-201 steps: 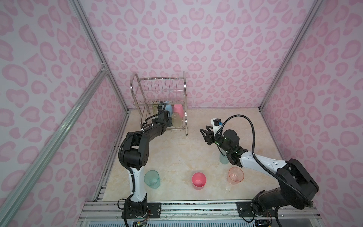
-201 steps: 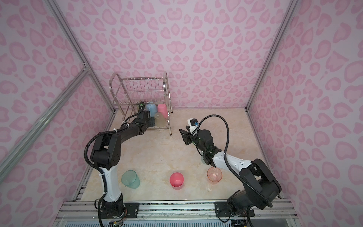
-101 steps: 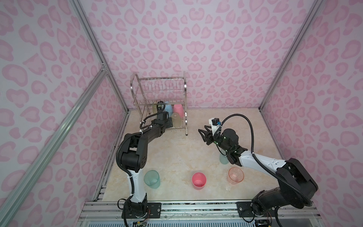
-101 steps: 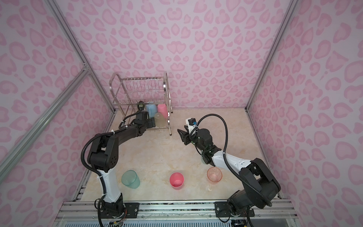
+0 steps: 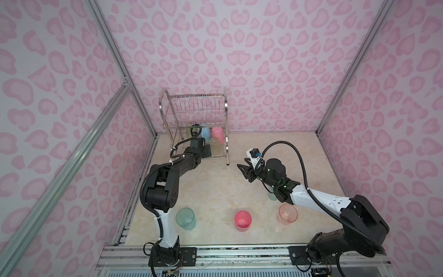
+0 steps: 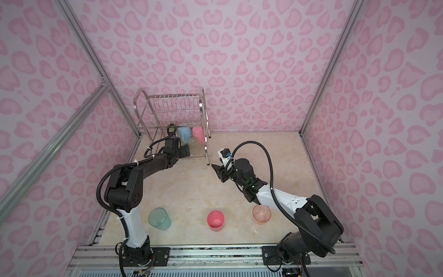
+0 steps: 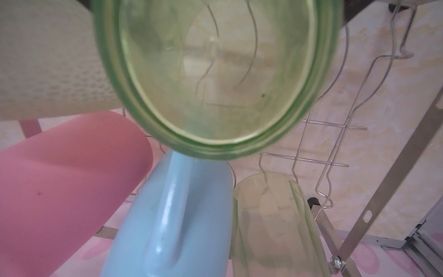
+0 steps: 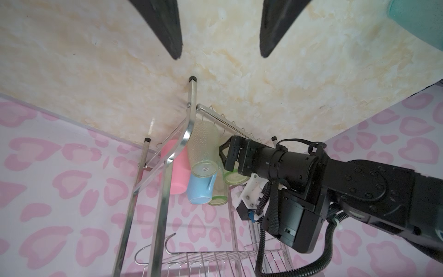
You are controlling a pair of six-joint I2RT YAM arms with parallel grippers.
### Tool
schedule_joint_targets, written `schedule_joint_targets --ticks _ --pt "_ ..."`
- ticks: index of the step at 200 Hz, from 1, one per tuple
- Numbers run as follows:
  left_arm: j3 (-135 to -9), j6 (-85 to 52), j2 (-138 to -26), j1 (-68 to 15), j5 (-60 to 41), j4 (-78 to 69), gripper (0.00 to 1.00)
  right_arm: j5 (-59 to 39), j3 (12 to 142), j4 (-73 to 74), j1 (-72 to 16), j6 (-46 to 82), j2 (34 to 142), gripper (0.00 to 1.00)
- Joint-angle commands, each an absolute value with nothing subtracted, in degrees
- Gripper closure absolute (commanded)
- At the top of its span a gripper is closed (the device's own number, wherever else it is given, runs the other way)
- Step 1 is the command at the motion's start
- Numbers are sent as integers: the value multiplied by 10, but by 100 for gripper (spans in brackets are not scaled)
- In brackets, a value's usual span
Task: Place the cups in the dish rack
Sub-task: 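Lower the green glass cup upside down into the rack beside the frosted cup, then open and withdraw the left gripper while the right gripper reaches toward the pink cup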
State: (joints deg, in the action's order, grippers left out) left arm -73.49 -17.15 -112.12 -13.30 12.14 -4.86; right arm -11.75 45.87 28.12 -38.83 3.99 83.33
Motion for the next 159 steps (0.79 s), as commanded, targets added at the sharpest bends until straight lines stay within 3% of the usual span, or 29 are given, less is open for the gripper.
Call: schedule_joint_targets --ticks 1,68,159 --pt "-721 -177 -1096 -133 117 -89 5 -99 470 229 -397 18 830 48" --pt "-686 -175 -1070 -133 108 -105 6 -21 517 29 -469 -48 818 49" --pt "-661 -193 -1041 -140 103 -122 7 -14 563 -211 -573 -91 750 52"
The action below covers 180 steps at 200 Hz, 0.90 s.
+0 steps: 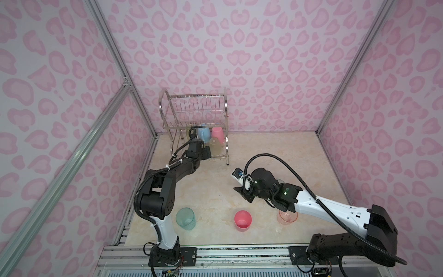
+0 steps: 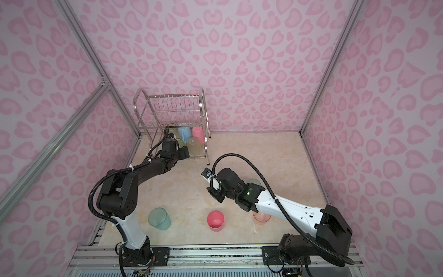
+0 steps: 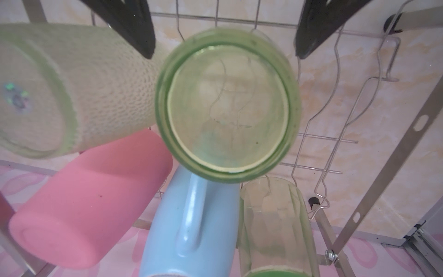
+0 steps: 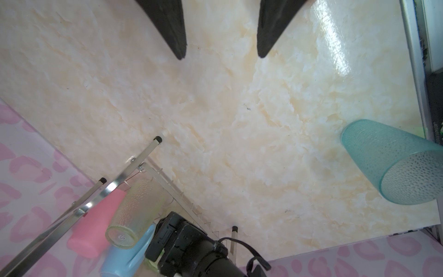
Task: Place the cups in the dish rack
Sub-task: 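Open and withdraw the left gripper while the right gripper reaches toward the pink cup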
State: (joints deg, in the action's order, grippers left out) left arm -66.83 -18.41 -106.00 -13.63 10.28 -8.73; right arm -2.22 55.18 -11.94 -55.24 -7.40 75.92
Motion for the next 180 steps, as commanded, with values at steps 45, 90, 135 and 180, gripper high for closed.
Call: schedule_joint_targets --ticks 45,90,135,180 --pt "-624 -205 -1002 -149 122 -122 6 -16 571 -284 -629 -104 730 55" --pt "-574 -219 -954 -156 135 -122 6 -41 585 -334 -648 -127 730 58" --pt "-546 -230 -912 -160 146 -91 6 -29 629 -423 -681 -151 777 61" --pt "-525 -246 -879 -164 151 -65 6 -19 659 -476 -715 -155 819 61"
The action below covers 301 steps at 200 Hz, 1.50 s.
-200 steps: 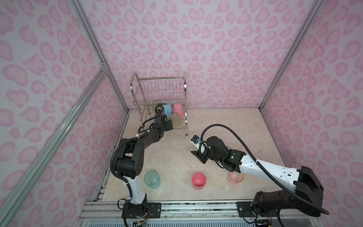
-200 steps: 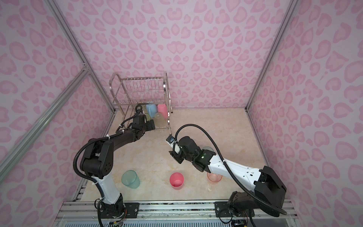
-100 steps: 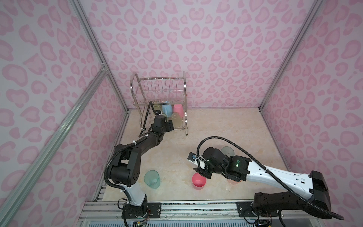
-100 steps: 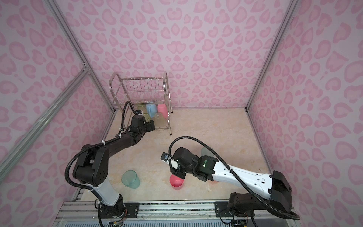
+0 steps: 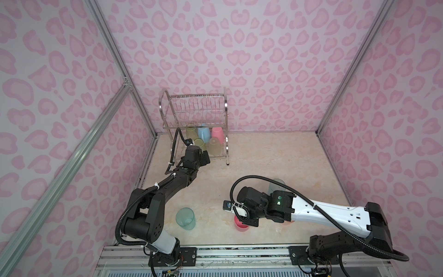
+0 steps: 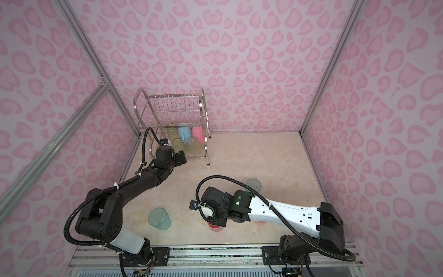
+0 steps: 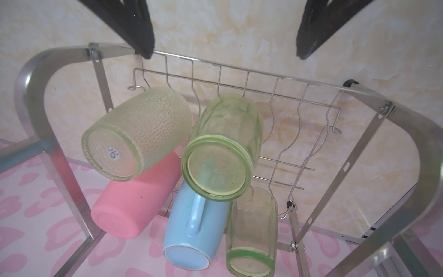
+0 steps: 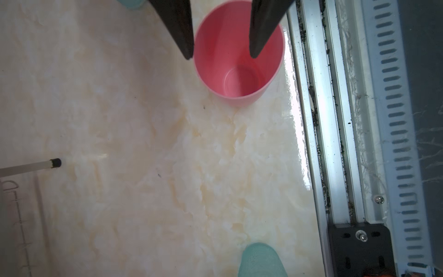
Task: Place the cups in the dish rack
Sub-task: 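Open and withdraw the left gripper while the right gripper reaches toward the pink cup, then lower the right gripper into the pink cup rim and grasp it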
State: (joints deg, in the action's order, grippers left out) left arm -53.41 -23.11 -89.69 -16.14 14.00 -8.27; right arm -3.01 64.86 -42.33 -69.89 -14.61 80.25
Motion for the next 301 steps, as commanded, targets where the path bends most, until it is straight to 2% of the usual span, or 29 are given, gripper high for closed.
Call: schedule_joint_targets --ticks 1,81,166,225,262,301 --pt "-524 -246 -879 -164 152 -64 6 -18 659 -477 -716 -155 821 61" --pt "-498 -288 -850 -165 150 -34 6 -17 693 -536 -763 -147 859 62" --pt "-472 -299 -827 -166 132 -44 6 -17 701 -550 -765 -151 915 65" --pt "-466 -305 -823 -166 125 -49 6 -25 705 -546 -751 -157 933 78" --pt "-469 -325 -816 -166 102 -38 6 -26 703 -544 -746 -158 928 100" --pt "-465 -345 -789 -166 85 -14 6 -24 702 -537 -736 -161 904 100"
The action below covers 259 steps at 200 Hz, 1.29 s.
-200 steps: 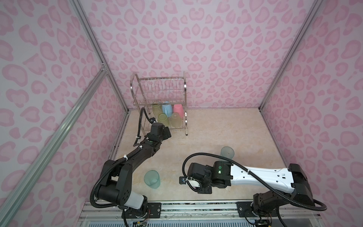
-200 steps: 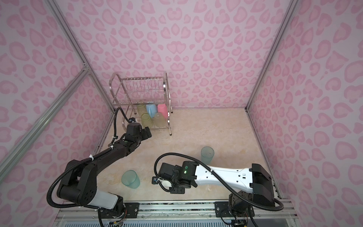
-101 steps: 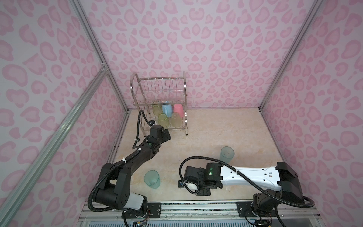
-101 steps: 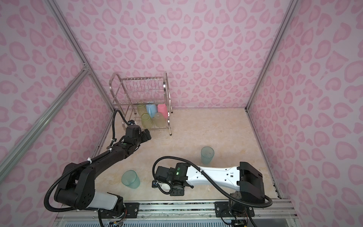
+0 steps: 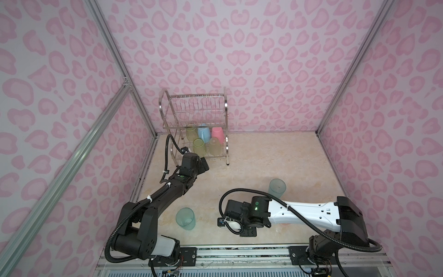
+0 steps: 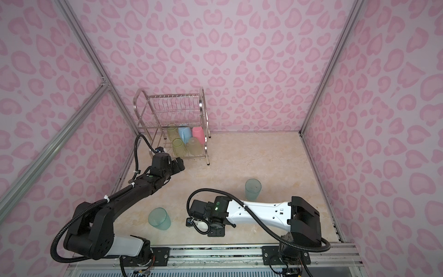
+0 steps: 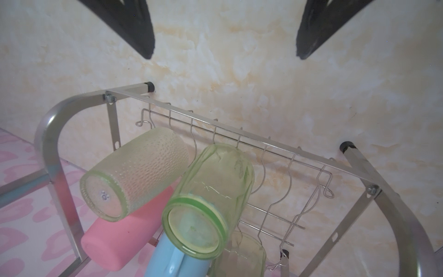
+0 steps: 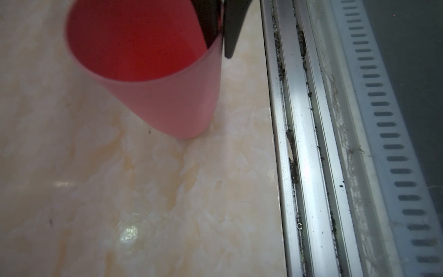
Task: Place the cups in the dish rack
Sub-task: 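Lower the right gripper into the pink cup rim and grasp it, then lift the pink cup toward the left gripper while the left gripper approaches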
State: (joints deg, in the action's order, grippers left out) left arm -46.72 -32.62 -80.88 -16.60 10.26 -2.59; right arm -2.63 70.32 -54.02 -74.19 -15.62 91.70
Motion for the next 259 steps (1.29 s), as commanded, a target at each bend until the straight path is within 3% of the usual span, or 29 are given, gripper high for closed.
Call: schedule_joint_targets --ticks 1,56,76,110,146,193,259 --pt "-464 -346 -788 -166 84 -14 6 -24 702 -536 -736 -161 902 100" --pt "-441 -398 -735 -166 29 23 6 2 686 -438 -689 -165 797 100" --pt "-435 -428 -707 -165 8 40 5 27 642 -309 -668 -167 745 100" --pt "-418 -530 -657 -142 -103 31 5 -39 538 -37 -603 -152 693 100" --pt "-407 -630 -628 -121 -204 5 5 -88 498 154 -553 -113 716 100" --pt "-406 -716 -594 -120 -260 -31 3 -110 480 320 -532 -54 787 100" --pt "-373 -847 -598 -121 -302 -180 1 -130 521 390 -531 1 858 100"
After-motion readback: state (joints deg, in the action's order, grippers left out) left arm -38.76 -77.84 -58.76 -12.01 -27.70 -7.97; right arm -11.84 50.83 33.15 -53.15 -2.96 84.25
